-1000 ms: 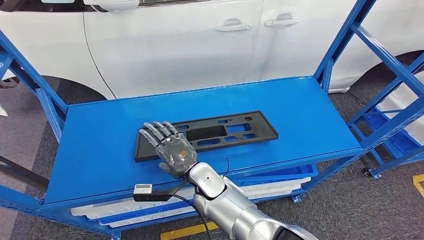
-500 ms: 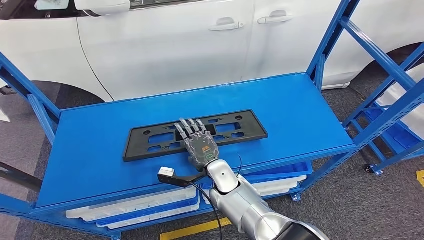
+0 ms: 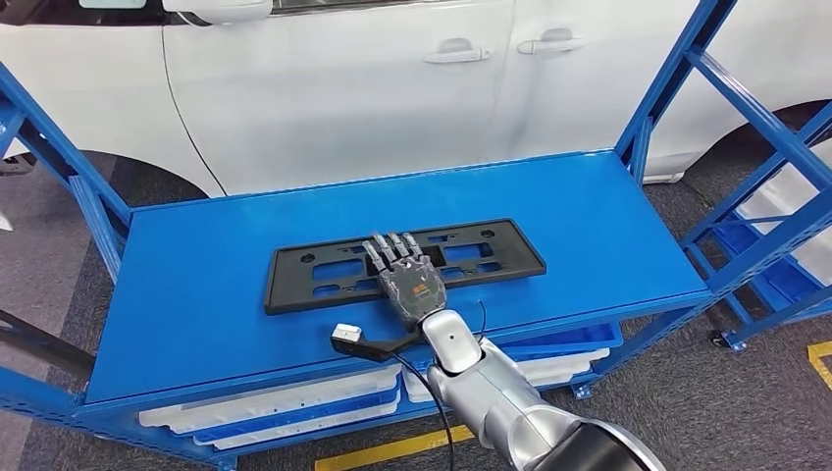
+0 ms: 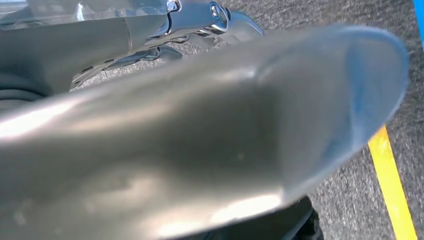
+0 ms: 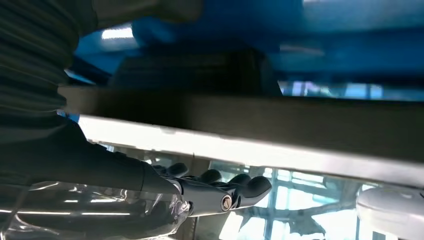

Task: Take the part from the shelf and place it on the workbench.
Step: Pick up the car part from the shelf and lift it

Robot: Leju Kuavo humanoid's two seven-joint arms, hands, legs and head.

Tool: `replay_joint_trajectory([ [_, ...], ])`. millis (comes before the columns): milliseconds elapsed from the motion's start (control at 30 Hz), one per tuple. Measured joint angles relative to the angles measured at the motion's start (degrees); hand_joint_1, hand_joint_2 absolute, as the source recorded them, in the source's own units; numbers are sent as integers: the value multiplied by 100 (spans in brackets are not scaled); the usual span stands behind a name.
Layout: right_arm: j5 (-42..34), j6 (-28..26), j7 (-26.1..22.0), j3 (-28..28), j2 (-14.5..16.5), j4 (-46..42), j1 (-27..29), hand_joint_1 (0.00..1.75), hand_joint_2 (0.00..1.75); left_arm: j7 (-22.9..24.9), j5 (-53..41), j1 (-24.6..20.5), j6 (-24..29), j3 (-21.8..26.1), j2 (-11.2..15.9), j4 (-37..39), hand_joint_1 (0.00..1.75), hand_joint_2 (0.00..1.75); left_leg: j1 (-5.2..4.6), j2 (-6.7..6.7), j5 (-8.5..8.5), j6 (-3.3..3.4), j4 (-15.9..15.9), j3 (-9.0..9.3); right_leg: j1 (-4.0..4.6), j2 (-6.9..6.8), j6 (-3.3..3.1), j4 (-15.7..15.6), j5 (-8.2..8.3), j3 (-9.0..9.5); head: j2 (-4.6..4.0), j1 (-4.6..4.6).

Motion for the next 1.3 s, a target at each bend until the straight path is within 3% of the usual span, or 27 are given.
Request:
replay_joint_trajectory([
  [33,-21,44,-19,-1,-3,9,0,175,175,-11,-2,0,-3,-12,-1,0,0,0,-2,-4,0,-1,0,5,2,0,-27,-244,165,113,0,1],
  [100,-62,117,-55,-2,-2,11,-13,175,175,-32,-5,-7,-12,-28,-7,0,0,0,-10,-9,1,-13,-3,15,27,1,-116,-1022,519,505,0,-3],
  [167,-104,140,-80,-4,-1,14,-22,175,175,-42,-6,-14,-23,-38,-14,0,0,0,-18,-12,5,-59,-7,14,64,-4,-181,-1487,666,729,-1,-1],
  [300,-173,146,-103,-28,1,26,-15,175,175,-93,-8,-13,-50,-49,-11,0,0,0,-21,-6,-34,-185,16,-4,45,-14,-255,-1628,739,757,0,13],
  [333,-189,147,-111,-32,2,26,-16,175,175,-137,-13,-14,-60,-53,-8,0,0,0,-22,-5,-155,-209,194,-79,26,-20,-278,-1669,763,774,0,8],
  [400,-235,149,-143,-38,3,29,-10,175,175,-265,-35,-10,-70,-60,-3,0,0,0,-14,-3,-527,-245,893,-393,21,-28,-304,-1695,778,788,-1,1],
  [467,-286,148,-186,-54,2,34,2,175,175,-425,-72,3,-72,-68,3,0,0,87,-7,-2,-745,-276,1545,-699,31,-31,-312,-1684,772,785,-2,-2],
  [500,-304,145,-210,-64,1,37,6,175,175,-499,-84,10,-72,-74,7,0,0,131,-4,-1,-701,-283,1605,-731,34,-28,-315,-1675,765,787,-1,-2],
  [533,-327,138,-240,-74,2,36,7,175,175,-569,-93,15,-77,-80,10,0,0,175,0,1,-541,-286,1407,-641,32,-24,-311,-1658,754,792,-1,-3],
  [600,-385,121,-316,-99,4,35,3,175,175,-669,-86,12,-102,-89,18,0,0,175,11,11,-155,-280,621,-267,31,-15,-279,-1606,714,797,-1,-3],
  [667,-487,81,-419,-148,5,32,-8,175,175,-735,-59,5,-137,-90,22,0,0,175,4,11,5,-228,92,-24,53,-4,-228,-1546,679,773,-2,-1],
  [800,-837,14,-813,-316,5,-158,5,175,175,-822,6,10,-159,-90,10,0,0,175,2,7,16,-80,9,-13,59,4,-126,-1479,633,727,-1,11],
  [867,-1136,3,-1171,-464,7,-420,28,175,175,-857,39,2,-158,-88,2,0,0,175,19,12,42,-26,-14,-20,37,1,-62,-1063,365,536,-1,27],
  [900,-1345,-6,-1420,-561,8,-575,52,175,175,-878,61,-1,-162,-87,3,0,0,175,17,12,45,-14,-14,-29,24,-1,-32,-670,161,355,-1,38],
  [967,-2015,-12,-2093,-806,14,-911,129,175,175,-976,133,7,-204,-80,3,0,0,175,12,9,49,-4,-9,-43,4,-4,1,83,-127,-2,0,41],
  [1000,-2509,26,-2468,-932,16,-1106,180,175,175,-1075,188,14,-242,-67,2,0,0,175,10,4,49,-3,-6,-44,1,-4,-1,220,-121,-70,0,43],
  [1033,-3152,121,-2844,-1038,19,-1358,235,175,175,-1206,260,19,-286,-46,-1,0,0,175,7,-4,49,-3,-5,-41,4,-4,-17,94,3,-12,0,42],
  [1133,-5514,778,-3647,-1167,-17,-2577,510,175,175,-1580,533,21,-385,68,-34,0,0,175,-12,-21,46,-17,-9,-24,52,-12,-155,-1125,557,575,-1,31],
  [1200,-7008,1462,-3863,-1168,-119,-3636,796,175,175,-1753,702,33,-382,181,-67,0,0,175,-11,-22,47,-60,-15,-28,94,-31,-221,-1540,662,762,-1,28],
  [1300,-8765,2614,-3965,-1161,-388,-5203,1289,175,175,-2237,846,75,-288,354,-90,0,0,175,-19,-14,35,-144,-31,-33,76,-47,-248,-1640,705,788,-2,35],
])
